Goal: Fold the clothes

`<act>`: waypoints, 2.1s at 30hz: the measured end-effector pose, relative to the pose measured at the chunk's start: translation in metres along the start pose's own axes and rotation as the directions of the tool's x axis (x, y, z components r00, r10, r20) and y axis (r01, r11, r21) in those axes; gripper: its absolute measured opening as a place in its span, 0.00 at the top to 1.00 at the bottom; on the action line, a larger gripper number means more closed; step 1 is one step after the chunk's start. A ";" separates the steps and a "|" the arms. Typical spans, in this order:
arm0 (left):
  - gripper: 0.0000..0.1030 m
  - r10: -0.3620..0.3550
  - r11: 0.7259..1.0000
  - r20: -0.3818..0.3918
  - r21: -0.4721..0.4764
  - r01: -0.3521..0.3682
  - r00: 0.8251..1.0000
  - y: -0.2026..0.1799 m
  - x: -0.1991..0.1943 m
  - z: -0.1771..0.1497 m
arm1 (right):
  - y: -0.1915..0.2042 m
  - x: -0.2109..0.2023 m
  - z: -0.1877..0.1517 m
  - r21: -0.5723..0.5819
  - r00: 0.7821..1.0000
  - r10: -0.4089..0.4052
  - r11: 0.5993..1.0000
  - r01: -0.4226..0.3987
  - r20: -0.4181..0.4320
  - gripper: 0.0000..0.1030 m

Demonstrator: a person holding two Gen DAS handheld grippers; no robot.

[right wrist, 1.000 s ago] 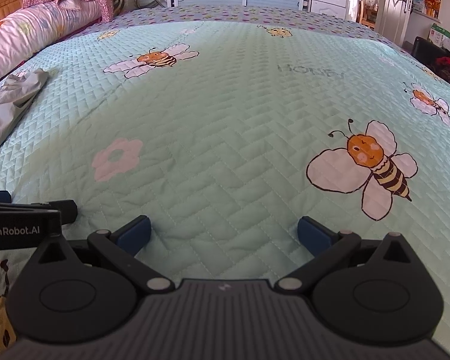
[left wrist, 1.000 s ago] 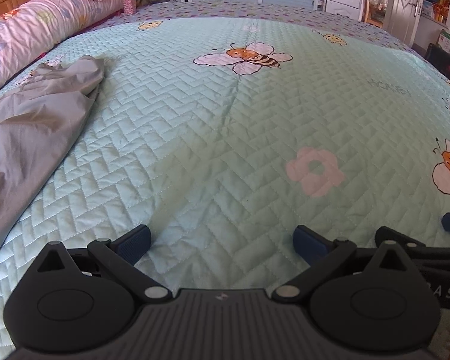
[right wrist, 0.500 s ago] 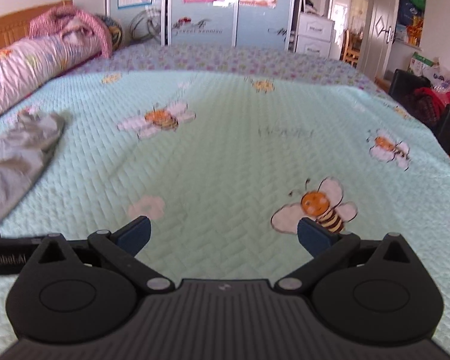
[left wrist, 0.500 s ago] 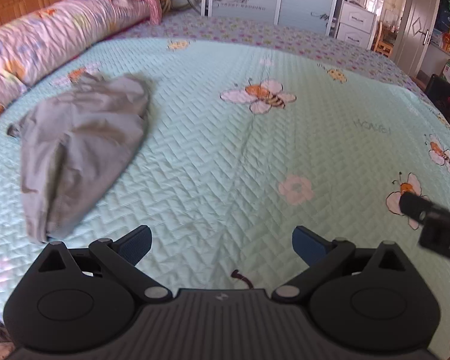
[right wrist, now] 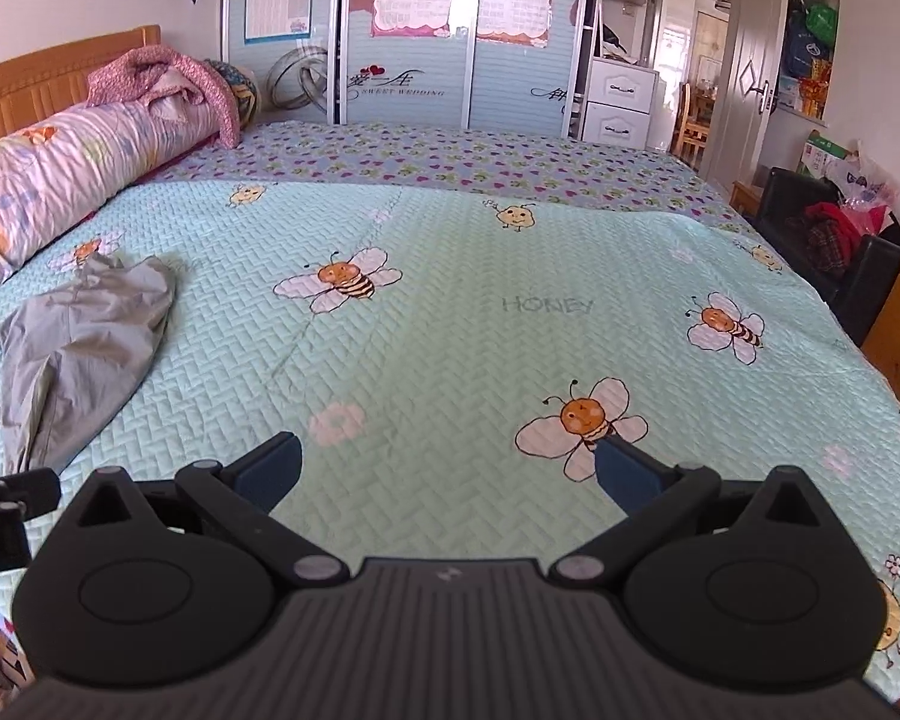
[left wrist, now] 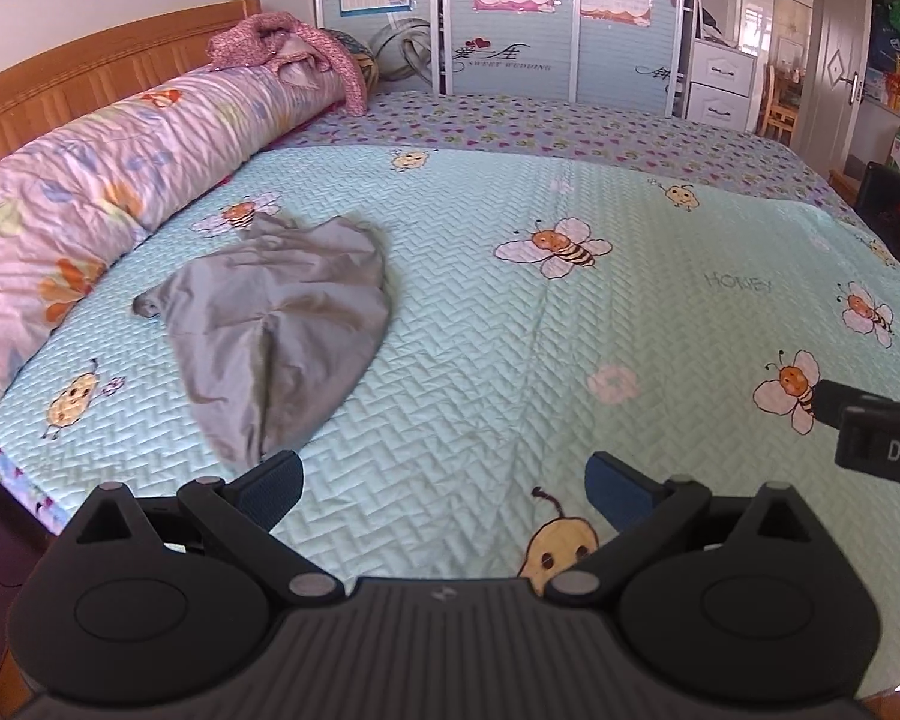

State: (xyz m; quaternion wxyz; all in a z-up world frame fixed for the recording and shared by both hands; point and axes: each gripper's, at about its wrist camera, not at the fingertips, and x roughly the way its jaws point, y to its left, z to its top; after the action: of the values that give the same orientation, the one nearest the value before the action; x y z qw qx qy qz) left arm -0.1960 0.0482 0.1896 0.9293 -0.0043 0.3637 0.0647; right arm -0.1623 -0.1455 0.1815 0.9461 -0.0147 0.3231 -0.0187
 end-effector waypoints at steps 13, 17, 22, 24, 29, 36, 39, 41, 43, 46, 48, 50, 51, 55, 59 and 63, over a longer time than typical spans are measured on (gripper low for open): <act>0.00 0.121 0.977 0.041 -0.183 -0.111 0.992 0.088 0.016 -0.037 | 0.017 -0.043 -0.028 0.001 0.903 0.285 0.953 -0.302 0.321 0.00; 0.00 0.198 0.957 0.021 -0.221 -0.188 0.980 0.115 0.043 -0.046 | 0.036 0.000 -0.051 -0.056 0.916 0.333 0.943 -0.329 0.224 0.00; 0.00 0.215 0.932 -0.014 -0.295 -0.210 0.976 0.144 0.077 -0.053 | 0.080 0.049 -0.047 -0.130 0.935 0.347 0.933 -0.336 0.074 0.00; 0.00 0.223 0.922 -0.023 -0.319 -0.219 0.974 0.155 0.087 -0.056 | 0.110 0.064 -0.044 -0.170 0.935 0.353 0.923 -0.344 0.028 0.00; 0.00 0.256 0.893 -0.075 -0.364 -0.265 0.964 0.183 0.109 -0.066 | 0.200 0.094 -0.017 -0.293 0.906 0.423 0.862 -0.414 -0.035 0.00; 0.00 0.322 0.863 -0.103 -0.377 -0.336 0.941 0.227 0.122 -0.074 | 0.319 0.131 -0.005 -0.371 0.832 0.539 0.752 -0.545 -0.130 0.24; 0.00 0.324 0.857 -0.112 -0.386 -0.342 0.939 0.239 0.122 -0.077 | 0.354 0.155 -0.018 -0.384 0.848 0.492 0.757 -0.529 -0.200 0.35; 0.00 0.322 0.854 -0.119 -0.393 -0.343 0.939 0.244 0.122 -0.080 | 0.370 0.170 -0.028 -0.394 0.858 0.449 0.762 -0.514 -0.249 0.53; 0.00 0.312 0.851 -0.123 -0.404 -0.335 0.942 0.249 0.124 -0.081 | 0.369 0.179 -0.036 -0.399 0.870 0.410 0.774 -0.491 -0.275 0.71; 0.00 0.310 0.846 -0.112 -0.421 -0.328 0.944 0.252 0.117 -0.081 | 0.353 0.170 -0.030 -0.356 0.873 0.432 0.798 -0.487 -0.226 0.91; 0.00 0.308 0.844 -0.094 -0.432 -0.318 0.947 0.251 0.111 -0.079 | 0.334 0.155 -0.019 -0.314 0.868 0.470 0.809 -0.497 -0.162 0.92; 0.00 0.304 0.844 -0.071 -0.443 -0.303 0.950 0.248 0.103 -0.076 | 0.308 0.139 -0.002 -0.261 0.871 0.483 0.832 -0.489 -0.093 0.93; 0.00 0.296 0.846 -0.058 -0.447 -0.290 0.953 0.245 0.098 -0.074 | 0.290 0.129 0.009 -0.224 0.871 0.487 0.844 -0.487 -0.060 0.93; 0.00 0.259 0.872 0.000 -0.429 -0.234 0.966 0.225 0.080 -0.064 | 0.196 0.094 0.041 -0.091 0.894 0.444 0.894 -0.438 0.059 0.94; 0.00 0.219 0.917 0.024 -0.346 -0.198 0.975 0.190 0.072 -0.054 | 0.081 0.069 0.051 -0.033 0.947 0.277 0.961 -0.275 0.163 0.96; 0.00 0.163 0.965 0.002 -0.206 -0.160 0.987 0.140 0.075 -0.045 | 0.010 0.103 0.032 -0.153 0.998 0.063 0.986 -0.061 0.003 0.94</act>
State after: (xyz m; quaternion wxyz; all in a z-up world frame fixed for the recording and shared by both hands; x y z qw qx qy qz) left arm -0.1890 0.1929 0.1112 0.9188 -0.0699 0.3456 0.1774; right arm -0.0609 -0.1392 0.1430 0.9436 -0.0774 0.3200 0.0357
